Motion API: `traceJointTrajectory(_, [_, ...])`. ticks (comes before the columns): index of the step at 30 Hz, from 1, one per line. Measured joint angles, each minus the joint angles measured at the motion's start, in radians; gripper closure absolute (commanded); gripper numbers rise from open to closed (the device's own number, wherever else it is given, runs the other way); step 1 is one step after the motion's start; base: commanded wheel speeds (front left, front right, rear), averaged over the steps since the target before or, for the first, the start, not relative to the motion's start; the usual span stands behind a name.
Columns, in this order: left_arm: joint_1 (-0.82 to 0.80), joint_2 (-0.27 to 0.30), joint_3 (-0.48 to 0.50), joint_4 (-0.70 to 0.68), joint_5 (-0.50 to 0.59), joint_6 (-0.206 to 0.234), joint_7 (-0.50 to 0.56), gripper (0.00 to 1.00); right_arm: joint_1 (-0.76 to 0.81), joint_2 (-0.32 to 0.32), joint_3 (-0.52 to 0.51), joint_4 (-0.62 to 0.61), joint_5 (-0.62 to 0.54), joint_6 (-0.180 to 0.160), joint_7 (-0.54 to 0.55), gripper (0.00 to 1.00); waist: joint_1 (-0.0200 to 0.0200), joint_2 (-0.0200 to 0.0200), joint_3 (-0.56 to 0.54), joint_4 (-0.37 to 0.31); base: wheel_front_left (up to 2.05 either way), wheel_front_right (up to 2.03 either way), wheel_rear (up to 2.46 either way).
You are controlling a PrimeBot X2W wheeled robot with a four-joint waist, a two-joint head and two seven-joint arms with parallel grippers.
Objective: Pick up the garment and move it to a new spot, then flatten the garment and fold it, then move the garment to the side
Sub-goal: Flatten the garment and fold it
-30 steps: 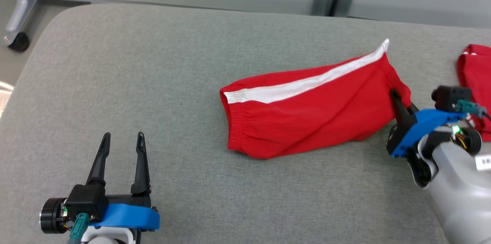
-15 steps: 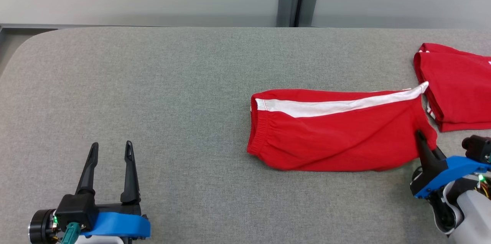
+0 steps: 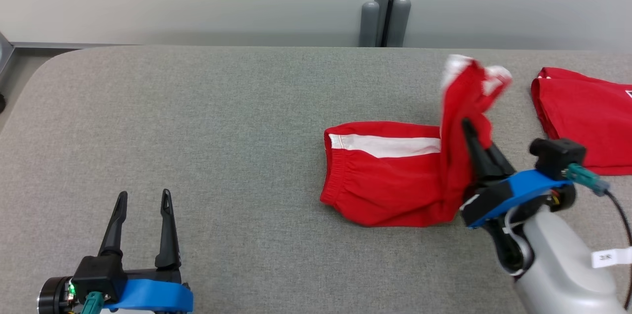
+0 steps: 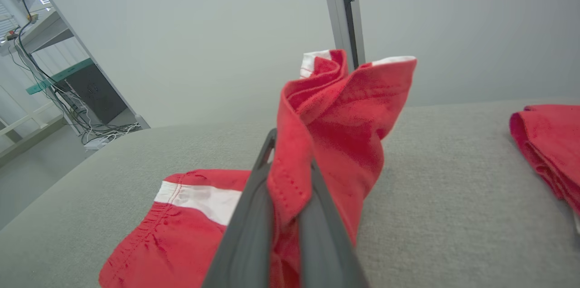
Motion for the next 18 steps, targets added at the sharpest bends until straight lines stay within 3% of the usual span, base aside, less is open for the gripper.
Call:
traceJointTrajectory(7, [-0.001, 0.0, -0.008, 0.002, -0.008, -0.001, 0.0, 0.0, -0.017, 0.09, 0.108, -0.039, -0.027, 0.0, 0.038, 1.0, 0.0, 0.0, 0.007, 0.024, 0.0, 0.0, 0.0])
traceJointTrajectory(18, [-0.006, 0.0, -0.017, 0.002, -0.013, 0.006, 0.0, 0.0, 0.052, 0.142, 0.294, -0.007, -0.049, 0.0, 0.032, 1.0, 0.0001, 0.0002, 0.027, 0.06, 0.0, 0.0, 0.0])
